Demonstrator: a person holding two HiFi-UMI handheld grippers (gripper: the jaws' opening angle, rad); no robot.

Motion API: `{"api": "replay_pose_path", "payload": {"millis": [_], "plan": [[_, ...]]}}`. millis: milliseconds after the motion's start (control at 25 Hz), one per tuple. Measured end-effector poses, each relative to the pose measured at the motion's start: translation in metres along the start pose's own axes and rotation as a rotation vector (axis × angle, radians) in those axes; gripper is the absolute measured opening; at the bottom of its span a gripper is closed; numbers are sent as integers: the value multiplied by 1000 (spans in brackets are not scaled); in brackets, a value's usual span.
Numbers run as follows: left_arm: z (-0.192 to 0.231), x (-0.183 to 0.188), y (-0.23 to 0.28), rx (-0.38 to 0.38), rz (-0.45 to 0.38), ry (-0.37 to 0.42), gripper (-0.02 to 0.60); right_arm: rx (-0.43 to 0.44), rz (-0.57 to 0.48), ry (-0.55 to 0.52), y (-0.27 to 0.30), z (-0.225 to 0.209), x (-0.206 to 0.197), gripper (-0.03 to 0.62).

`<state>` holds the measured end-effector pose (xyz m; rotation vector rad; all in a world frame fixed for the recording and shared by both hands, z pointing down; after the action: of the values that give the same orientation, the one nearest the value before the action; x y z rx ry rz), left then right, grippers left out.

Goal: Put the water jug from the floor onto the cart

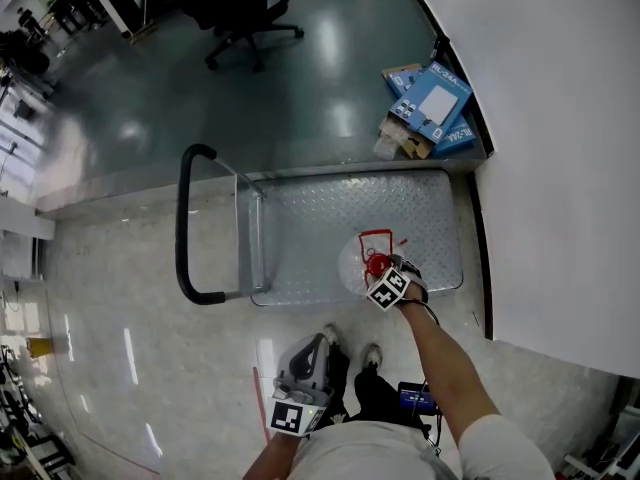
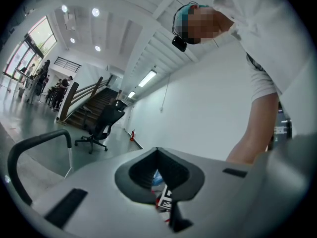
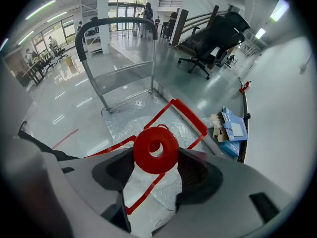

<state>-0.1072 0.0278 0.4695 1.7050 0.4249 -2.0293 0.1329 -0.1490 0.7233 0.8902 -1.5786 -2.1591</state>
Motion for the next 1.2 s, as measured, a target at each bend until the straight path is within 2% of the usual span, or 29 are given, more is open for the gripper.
{"api": "replay_pose_path", "payload": {"millis": [240, 560, 800, 920, 1080, 1200], "plan": [[11, -6, 3, 13, 2, 0, 3, 6, -1, 14, 8, -7, 9, 282], [6, -8, 4, 4, 23, -29, 3, -3, -7, 15, 6, -8, -4, 284], [6, -13, -5, 9, 1, -18, 3, -14, -30, -10, 0, -7, -1, 284], [3, -12, -5, 4, 23, -41, 3, -22, -40, -22, -5, -8, 0, 284], [1, -14, -6, -1, -3, -19, 3, -41, -72, 17, -19, -7, -2, 284], [-3, -11, -3, -5, -17, -21, 3, -80, -161, 108, -43, -13, -7, 281]]}}
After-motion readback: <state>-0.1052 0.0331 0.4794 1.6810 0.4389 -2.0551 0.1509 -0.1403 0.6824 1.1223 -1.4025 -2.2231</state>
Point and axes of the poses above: the fingertips, and each gripper's own axes: y forward along the fingers, z to its left, x out of its top, the point moved 10 cm from there along -y, backward along the fingers, and after that the axes turned 2 degrees about y, right-handed, at the moved point
